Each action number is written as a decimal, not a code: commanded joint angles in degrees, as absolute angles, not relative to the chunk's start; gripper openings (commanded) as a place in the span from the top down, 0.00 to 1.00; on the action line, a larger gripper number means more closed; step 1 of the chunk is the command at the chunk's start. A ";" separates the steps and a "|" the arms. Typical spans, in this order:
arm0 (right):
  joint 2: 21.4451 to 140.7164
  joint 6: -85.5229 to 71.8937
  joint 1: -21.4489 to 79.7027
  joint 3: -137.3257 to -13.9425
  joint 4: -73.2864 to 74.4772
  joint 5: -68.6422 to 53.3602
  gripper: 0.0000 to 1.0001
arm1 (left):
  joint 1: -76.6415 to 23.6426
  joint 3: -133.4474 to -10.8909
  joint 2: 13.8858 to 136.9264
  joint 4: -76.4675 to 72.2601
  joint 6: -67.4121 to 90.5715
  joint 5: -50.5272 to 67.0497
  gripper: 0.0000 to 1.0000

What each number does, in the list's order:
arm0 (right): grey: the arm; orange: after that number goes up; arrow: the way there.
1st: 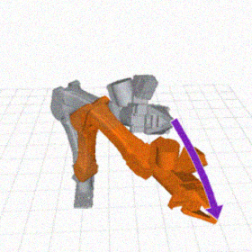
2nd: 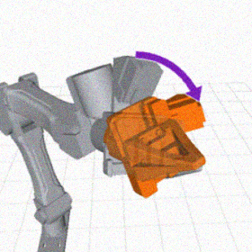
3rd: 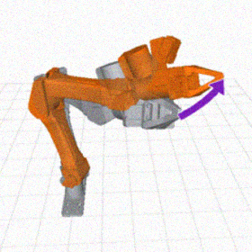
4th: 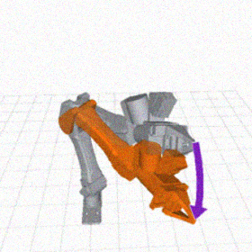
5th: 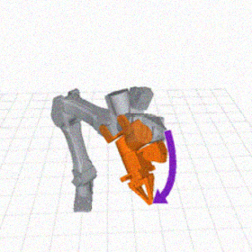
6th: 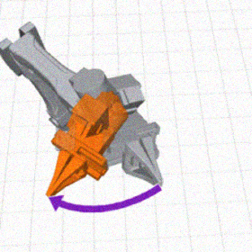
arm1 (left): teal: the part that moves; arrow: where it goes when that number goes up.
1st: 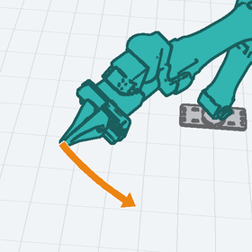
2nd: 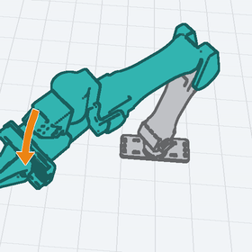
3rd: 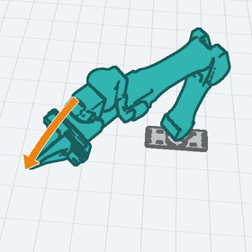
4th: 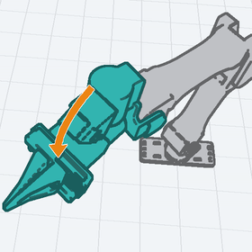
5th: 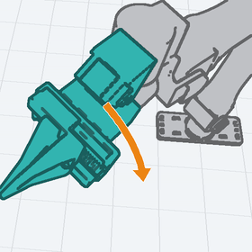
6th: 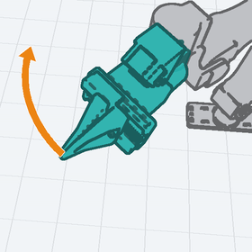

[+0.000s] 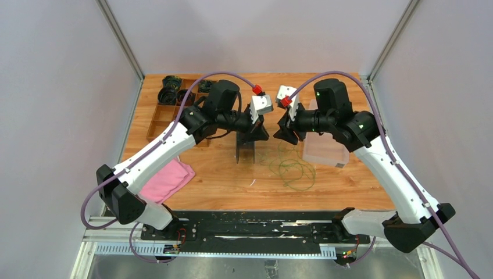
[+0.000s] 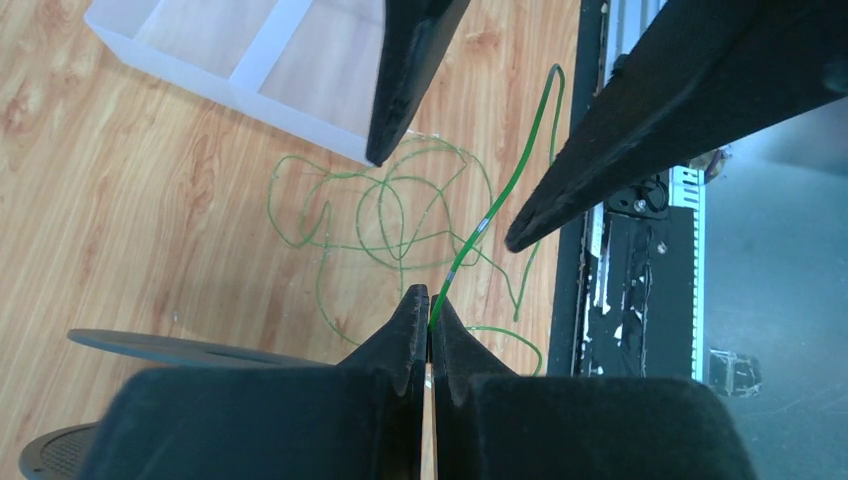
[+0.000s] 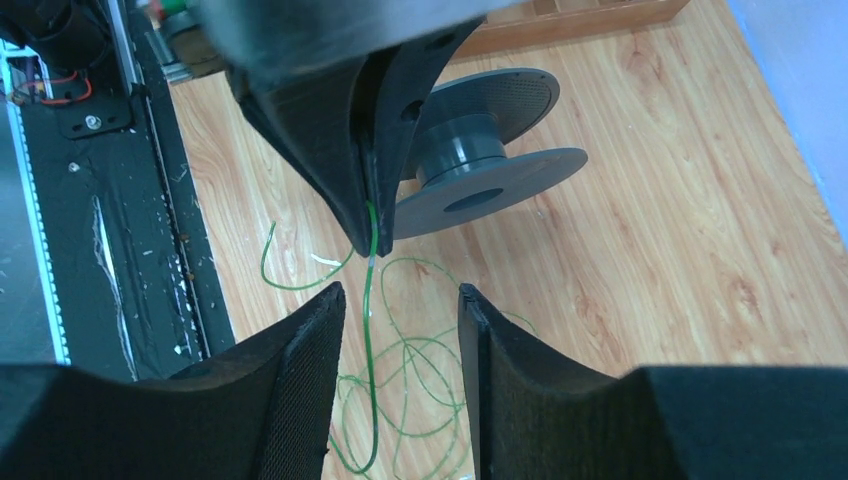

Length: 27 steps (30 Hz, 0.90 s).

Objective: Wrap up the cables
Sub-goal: Adjust the cable at the center of the board.

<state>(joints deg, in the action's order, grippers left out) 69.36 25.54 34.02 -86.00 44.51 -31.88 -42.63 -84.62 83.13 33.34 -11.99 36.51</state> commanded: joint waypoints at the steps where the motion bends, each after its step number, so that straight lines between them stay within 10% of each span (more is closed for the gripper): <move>1: 69.91 22.17 34.57 -87.71 41.40 -34.08 0.56 | -43.24 -83.70 81.47 32.00 -11.34 38.28 1.00; 27: 70.35 19.45 34.02 -86.62 39.48 -36.89 0.99 | -43.24 -80.38 79.16 29.27 -11.01 37.96 0.99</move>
